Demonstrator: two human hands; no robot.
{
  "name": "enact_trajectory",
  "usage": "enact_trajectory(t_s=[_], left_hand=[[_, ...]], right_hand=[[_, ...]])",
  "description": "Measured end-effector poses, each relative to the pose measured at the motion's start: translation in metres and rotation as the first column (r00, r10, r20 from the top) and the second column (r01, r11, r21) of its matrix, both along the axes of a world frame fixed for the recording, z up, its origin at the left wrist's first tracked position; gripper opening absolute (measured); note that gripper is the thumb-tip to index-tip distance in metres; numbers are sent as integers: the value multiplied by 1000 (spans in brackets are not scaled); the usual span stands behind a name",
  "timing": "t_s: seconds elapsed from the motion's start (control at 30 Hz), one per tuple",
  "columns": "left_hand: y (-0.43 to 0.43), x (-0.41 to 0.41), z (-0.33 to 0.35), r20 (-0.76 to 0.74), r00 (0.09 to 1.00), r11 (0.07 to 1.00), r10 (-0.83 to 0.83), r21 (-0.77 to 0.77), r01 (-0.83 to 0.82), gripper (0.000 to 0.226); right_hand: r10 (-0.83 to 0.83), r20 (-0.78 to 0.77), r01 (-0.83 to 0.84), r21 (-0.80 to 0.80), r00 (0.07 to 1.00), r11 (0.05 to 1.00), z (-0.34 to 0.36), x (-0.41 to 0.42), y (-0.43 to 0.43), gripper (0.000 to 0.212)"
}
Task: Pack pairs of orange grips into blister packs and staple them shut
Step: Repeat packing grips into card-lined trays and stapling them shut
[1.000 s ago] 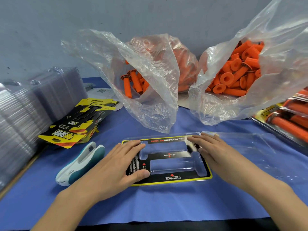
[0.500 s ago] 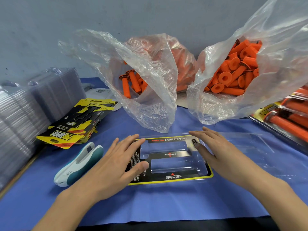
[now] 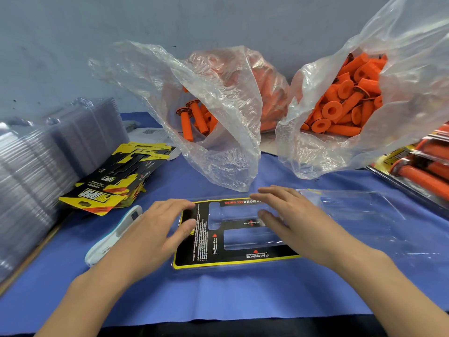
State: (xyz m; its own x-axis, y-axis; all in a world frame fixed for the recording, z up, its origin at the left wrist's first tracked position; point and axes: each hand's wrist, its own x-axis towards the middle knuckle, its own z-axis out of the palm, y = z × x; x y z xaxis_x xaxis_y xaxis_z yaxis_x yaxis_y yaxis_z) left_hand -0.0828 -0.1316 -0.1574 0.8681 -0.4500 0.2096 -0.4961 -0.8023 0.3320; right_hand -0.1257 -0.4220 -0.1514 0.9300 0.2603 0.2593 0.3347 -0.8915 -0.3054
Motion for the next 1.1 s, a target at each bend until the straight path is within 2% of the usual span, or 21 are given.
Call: enact_trajectory(t_s=[0.17, 0.37, 0.57, 0.7, 0.8, 0.9, 1.0, 1.1], left_hand=[[-2, -3, -2, 0, 998, 996, -60, 60, 60, 56], [-6, -2, 11, 124, 991, 997, -44, -57, 51, 45], [-41, 25, 50, 252, 968, 970, 6, -237, 56, 33], [-78, 85, 87, 302, 950, 978, 80, -210, -16, 24], [-108, 141, 101, 171, 961, 975, 217, -81, -206, 28], [-123, 188, 102, -95, 945, 950, 312, 36, -310, 20], [-124, 227, 90, -321, 897, 941, 304, -47, -335, 24], [-122, 258, 75, -410, 864, 927, 291, -101, -360, 7]], right_hand=[[33, -73, -36, -38, 997, 999, -7, 0, 7, 51], [-1, -24, 2, 52, 1000, 999, 7, 8, 4, 66], [-44, -14, 46, 263, 999, 964, 25, 41, 6, 46], [-36, -15, 38, 302, 999, 952, 39, 63, 4, 40], [-45, -2, 42, 372, 999, 927, 48, 77, 1, 38], [-52, -11, 51, 435, 999, 899, 50, 84, -2, 38], [-52, -37, 64, 498, 998, 865, 51, 91, -8, 36], [-44, -47, 62, 543, 998, 837, 50, 98, -12, 34]])
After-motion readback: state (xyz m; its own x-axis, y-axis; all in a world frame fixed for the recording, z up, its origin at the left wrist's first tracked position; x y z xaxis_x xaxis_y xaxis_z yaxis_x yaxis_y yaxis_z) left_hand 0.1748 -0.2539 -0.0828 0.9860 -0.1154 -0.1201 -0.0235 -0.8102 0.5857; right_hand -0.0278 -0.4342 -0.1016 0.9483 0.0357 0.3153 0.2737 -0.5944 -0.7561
